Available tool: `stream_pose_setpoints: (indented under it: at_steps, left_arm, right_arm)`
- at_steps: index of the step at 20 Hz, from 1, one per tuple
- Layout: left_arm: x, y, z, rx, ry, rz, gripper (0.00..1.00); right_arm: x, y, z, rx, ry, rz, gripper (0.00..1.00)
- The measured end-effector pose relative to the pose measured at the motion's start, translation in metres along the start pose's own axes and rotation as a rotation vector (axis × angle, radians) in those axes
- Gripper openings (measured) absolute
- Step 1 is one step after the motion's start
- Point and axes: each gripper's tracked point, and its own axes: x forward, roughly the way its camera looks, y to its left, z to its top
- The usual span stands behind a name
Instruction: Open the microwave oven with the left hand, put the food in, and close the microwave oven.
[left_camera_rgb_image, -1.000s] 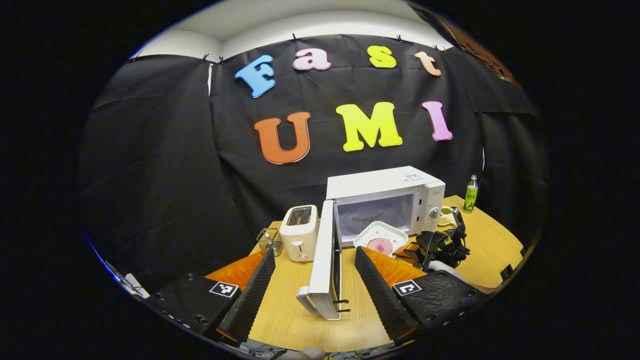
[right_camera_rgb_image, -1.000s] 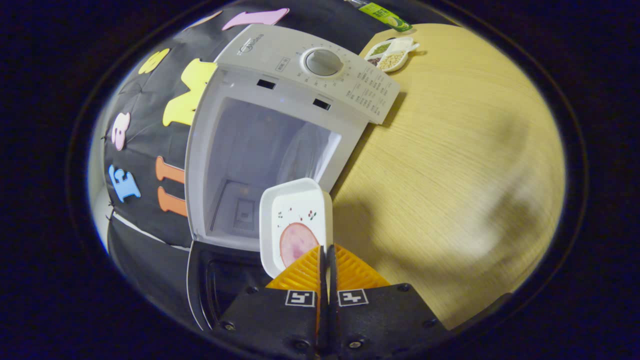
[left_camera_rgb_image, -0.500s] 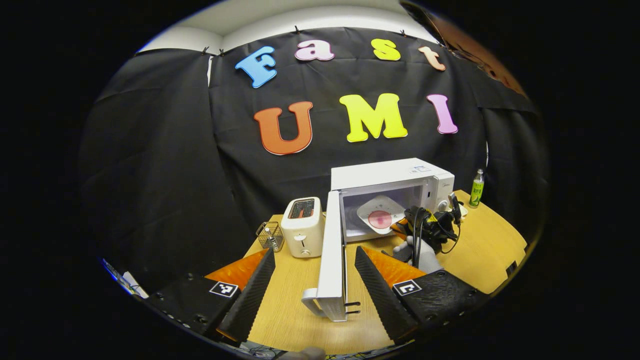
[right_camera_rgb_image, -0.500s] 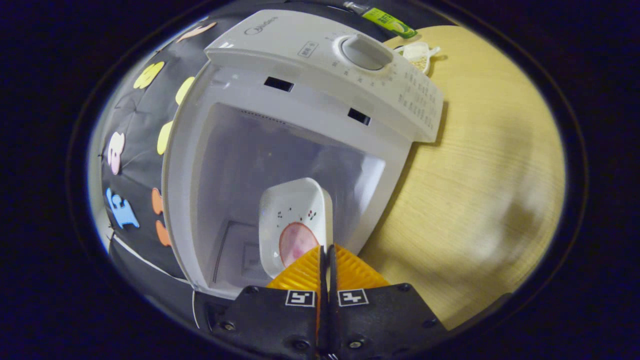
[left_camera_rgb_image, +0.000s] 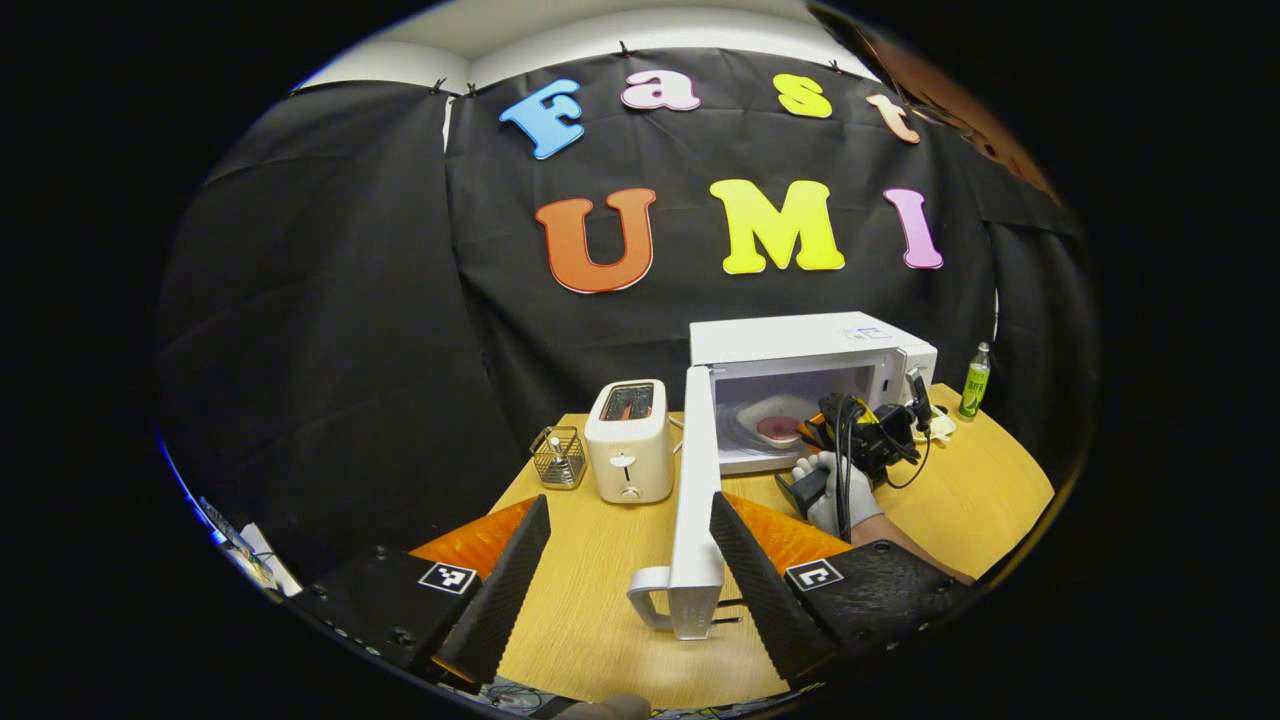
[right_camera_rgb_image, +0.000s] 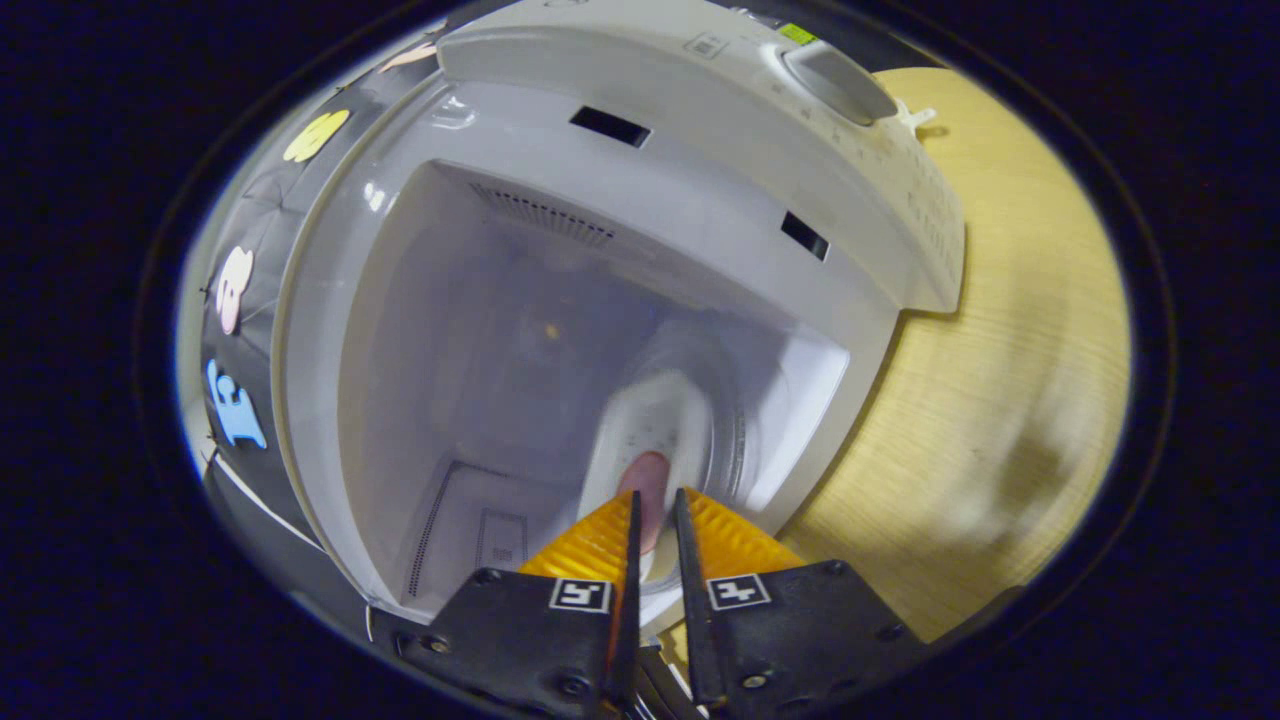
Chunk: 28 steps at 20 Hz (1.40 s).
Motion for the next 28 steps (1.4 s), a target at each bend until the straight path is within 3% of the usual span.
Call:
stream_pose_setpoints:
  at_steps: [1,2,3,4,5,7,8,12,13,15,16,17,18,19,20,21,22,28]
  left_arm:
    - [-0.001,0.001,0.002,-0.002,-0.004,0.001,0.96]
    - [-0.004,0.000,0.004,0.001,-0.010,0.002,0.96]
    - [-0.005,0.001,0.006,0.007,-0.018,0.003,0.96]
    - [-0.007,0.001,0.009,0.011,-0.027,0.004,0.96]
    - [-0.010,0.003,0.011,0.015,-0.032,0.007,0.96]
    - [-0.015,0.005,0.020,0.021,-0.055,0.010,0.96]
    - [-0.019,0.005,0.025,0.022,-0.069,0.010,0.96]
    - [-0.025,0.012,0.043,-0.002,-0.124,0.009,0.96]
    - [-0.026,0.013,0.045,-0.007,-0.137,0.014,0.96]
    - [-0.028,0.019,0.047,-0.016,-0.155,0.023,0.96]
    - [-0.028,0.021,0.047,-0.019,-0.165,0.028,0.96]
    - [-0.027,0.023,0.048,-0.017,-0.176,0.038,0.96]
    - [-0.025,0.027,0.047,-0.016,-0.183,0.044,0.96]
    - [-0.023,0.032,0.045,-0.015,-0.189,0.057,0.96]
    - [-0.021,0.034,0.043,-0.012,-0.192,0.062,0.96]
    - [-0.018,0.039,0.040,-0.009,-0.200,0.074,0.96]
    - [-0.015,0.043,0.037,-0.009,-0.200,0.079,0.96]
    - [0.005,0.069,0.011,-0.027,-0.192,0.150,0.95]
  right_arm:
    - [-0.005,0.003,0.006,-0.016,-0.020,0.005,0.43]
    - [-0.015,0.009,0.011,-0.046,-0.025,0.012,0.36]
    - [-0.024,0.016,0.011,-0.102,-0.022,0.023,0.59]
    - [-0.033,0.024,0.010,-0.168,-0.018,0.037,0.51]
    - [-0.044,0.033,0.009,-0.276,-0.012,0.061,0.82]
    - [-0.073,0.043,0.010,-0.444,0.013,0.078,0.89]
    - [-0.090,0.052,0.015,-0.500,0.015,0.105,1.00]
    - [-0.152,0.070,0.046,-0.725,0.044,0.152,1.00]
    - [-0.168,0.073,0.058,-0.784,0.037,0.150,0.89]
    - [-0.200,0.072,0.086,-0.871,0.011,0.131,0.89]
    - [-0.216,0.073,0.099,-0.910,0.000,0.125,1.00]
    - [-0.230,0.073,0.113,-0.942,-0.011,0.118,1.00]
    - [-0.242,0.071,0.127,-0.968,-0.026,0.107,0.90]
    - [-0.252,0.067,0.141,-0.993,-0.033,0.091,1.00]
    - [-0.264,0.063,0.153,-1.011,-0.032,0.076,0.90]
    - [-0.274,0.059,0.164,-1.019,-0.035,0.065,0.91]
    - [-0.284,0.057,0.175,-1.022,-0.043,0.052,1.00]
    - [-0.340,0.054,0.232,-1.124,-0.122,-0.019,1.00]
